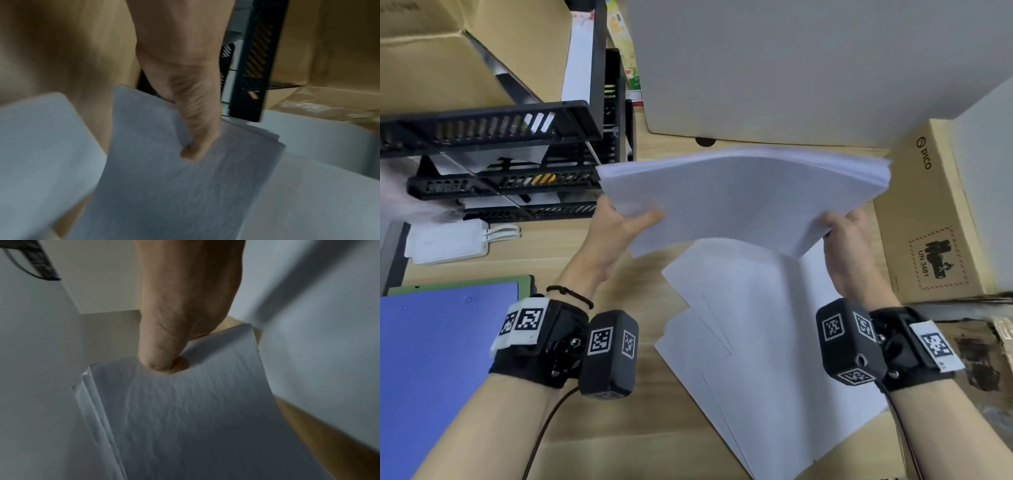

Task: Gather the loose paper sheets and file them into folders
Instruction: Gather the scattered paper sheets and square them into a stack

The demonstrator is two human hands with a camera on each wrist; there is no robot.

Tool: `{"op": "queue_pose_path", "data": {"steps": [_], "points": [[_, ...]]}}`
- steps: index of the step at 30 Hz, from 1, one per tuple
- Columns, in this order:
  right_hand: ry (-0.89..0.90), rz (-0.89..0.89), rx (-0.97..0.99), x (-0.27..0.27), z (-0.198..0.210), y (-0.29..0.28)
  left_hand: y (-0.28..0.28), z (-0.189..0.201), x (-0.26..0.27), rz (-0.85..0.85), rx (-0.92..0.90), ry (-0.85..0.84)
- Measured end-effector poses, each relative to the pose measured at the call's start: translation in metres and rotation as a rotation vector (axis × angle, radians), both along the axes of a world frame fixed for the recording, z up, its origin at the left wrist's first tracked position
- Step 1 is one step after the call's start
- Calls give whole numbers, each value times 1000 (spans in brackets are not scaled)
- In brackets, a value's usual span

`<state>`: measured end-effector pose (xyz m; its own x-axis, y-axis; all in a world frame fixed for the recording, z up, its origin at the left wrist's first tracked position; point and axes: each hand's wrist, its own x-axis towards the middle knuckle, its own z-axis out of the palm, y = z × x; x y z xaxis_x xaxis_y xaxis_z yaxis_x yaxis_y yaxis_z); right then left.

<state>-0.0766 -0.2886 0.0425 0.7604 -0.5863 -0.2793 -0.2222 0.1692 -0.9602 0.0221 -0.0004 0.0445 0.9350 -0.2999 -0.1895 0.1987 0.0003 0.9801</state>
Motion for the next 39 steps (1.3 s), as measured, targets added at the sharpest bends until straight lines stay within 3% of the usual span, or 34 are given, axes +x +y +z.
{"op": "queue_pose_path", "data": {"steps": [3,5,8,11,15,21,39], "points": [[245,96,-72,-13,-33,4,-3,-29,-10,7,190,168],[307,83,-77,-22,-47,7,-8,-40,-16,24,264,208],[288,-20,-60,-22,-47,9,-16,-41,-12,69,287,207],[173,-86,4,-12,-36,4,-22,-27,-4,150,181,159],[76,-38,-3,-9,-30,-7,-15,-16,0,179,83,46],[242,61,-48,-24,-62,-1,-1,-38,-7,102,229,90],[287,31,-53,-17,-64,-5,-12,-53,-23,177,278,170]]}}
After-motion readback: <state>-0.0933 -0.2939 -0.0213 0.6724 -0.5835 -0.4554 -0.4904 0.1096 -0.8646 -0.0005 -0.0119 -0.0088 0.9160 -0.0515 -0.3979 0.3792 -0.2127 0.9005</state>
